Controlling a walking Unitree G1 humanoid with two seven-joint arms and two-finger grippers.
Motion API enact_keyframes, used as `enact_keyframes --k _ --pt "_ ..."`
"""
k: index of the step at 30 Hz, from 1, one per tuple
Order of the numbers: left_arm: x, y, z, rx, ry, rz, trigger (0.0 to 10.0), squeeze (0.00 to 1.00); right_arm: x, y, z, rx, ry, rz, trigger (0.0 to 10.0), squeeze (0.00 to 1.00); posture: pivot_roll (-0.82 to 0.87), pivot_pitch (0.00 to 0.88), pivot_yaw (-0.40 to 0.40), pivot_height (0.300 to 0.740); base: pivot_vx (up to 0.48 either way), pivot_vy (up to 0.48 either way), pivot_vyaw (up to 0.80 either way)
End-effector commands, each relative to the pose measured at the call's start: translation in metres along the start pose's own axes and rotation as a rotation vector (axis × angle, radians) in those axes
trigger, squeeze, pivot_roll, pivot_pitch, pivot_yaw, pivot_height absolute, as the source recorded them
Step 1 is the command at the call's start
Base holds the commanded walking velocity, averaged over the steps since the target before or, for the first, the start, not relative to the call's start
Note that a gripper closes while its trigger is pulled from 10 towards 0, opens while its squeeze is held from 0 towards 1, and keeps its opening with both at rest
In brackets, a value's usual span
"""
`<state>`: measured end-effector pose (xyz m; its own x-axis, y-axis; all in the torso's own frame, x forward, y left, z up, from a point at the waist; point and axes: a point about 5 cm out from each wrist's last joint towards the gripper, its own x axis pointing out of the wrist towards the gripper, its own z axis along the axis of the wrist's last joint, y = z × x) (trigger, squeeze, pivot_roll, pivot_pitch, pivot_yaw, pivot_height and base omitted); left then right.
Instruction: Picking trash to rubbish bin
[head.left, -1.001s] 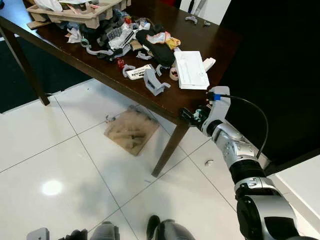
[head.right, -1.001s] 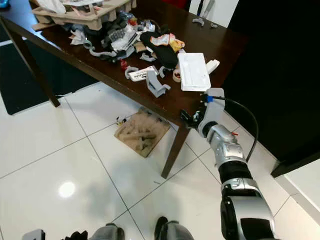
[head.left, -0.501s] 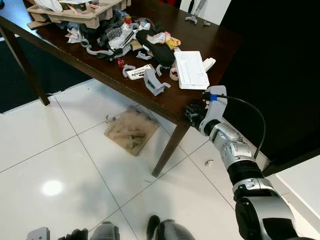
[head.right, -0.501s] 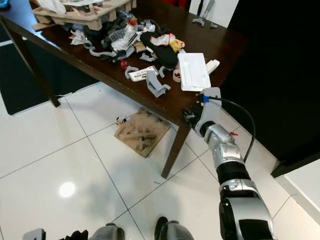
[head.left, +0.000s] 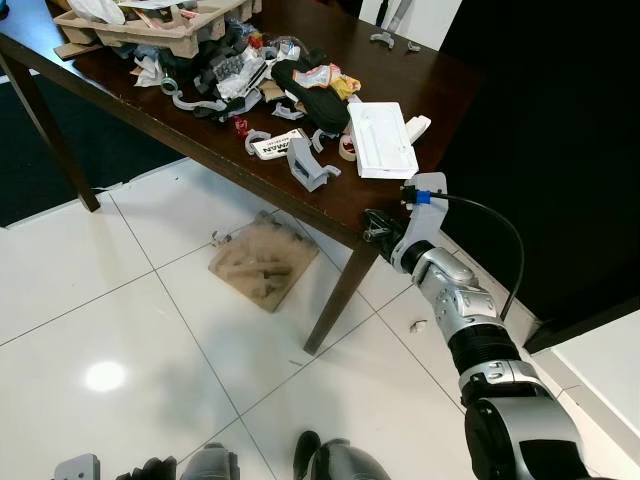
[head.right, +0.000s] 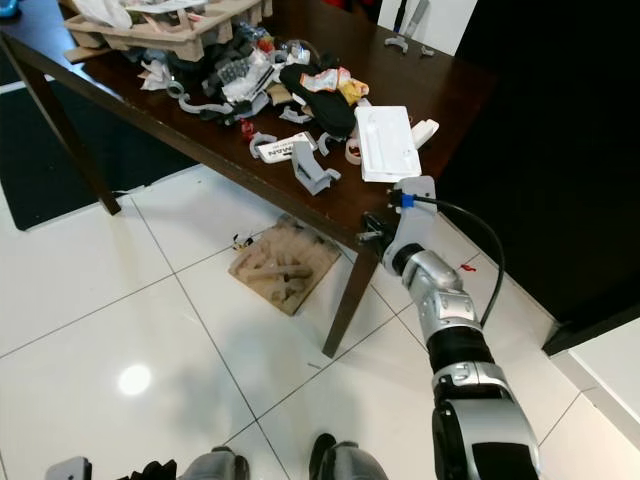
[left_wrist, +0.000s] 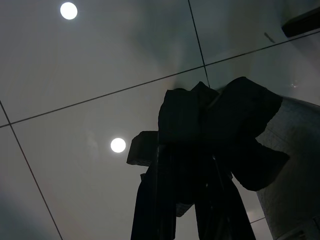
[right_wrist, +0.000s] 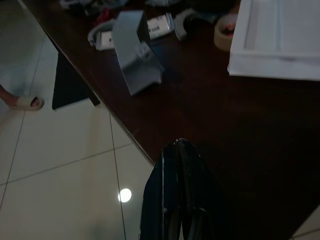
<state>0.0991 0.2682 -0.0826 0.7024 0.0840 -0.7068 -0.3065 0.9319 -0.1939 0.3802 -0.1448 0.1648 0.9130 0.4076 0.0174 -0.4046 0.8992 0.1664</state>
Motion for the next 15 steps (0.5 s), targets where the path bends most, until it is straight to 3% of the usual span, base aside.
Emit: enact_keyframes --k 1,7,12,13,15 --pt "-0.005 0.000 -0.013 -0.007 0.045 0.004 10.0 0.00 -0.004 -0.004 -0.004 0.026 -0.009 -0.014 0.0 0.00 0.21 0.198 -0.102 0.740 0.000 0.000 0.00" --pt "-0.004 -0.002 -0.013 -0.007 0.043 0.000 10.0 0.00 -0.001 0.004 0.006 0.096 -0.092 0.023 0.0 0.00 0.21 0.198 -0.104 0.740 0.000 0.000 0.00" --pt "-0.004 -0.003 -0.014 -0.009 0.050 0.003 10.0 0.00 0.000 0.007 0.010 0.094 -0.114 0.030 0.0 0.00 0.21 0.196 -0.106 0.740 0.000 0.000 0.00" --pt "-0.004 -0.003 -0.015 -0.010 0.053 0.004 10.0 0.00 0.001 0.007 0.010 0.087 -0.114 0.030 6.0 0.00 0.21 0.196 -0.105 0.740 0.000 0.000 0.00" --pt "-0.003 -0.004 -0.015 -0.009 0.054 0.003 10.0 0.00 0.002 0.008 0.010 0.079 -0.106 0.023 6.0 0.00 0.21 0.196 -0.105 0.740 0.000 0.000 0.00"
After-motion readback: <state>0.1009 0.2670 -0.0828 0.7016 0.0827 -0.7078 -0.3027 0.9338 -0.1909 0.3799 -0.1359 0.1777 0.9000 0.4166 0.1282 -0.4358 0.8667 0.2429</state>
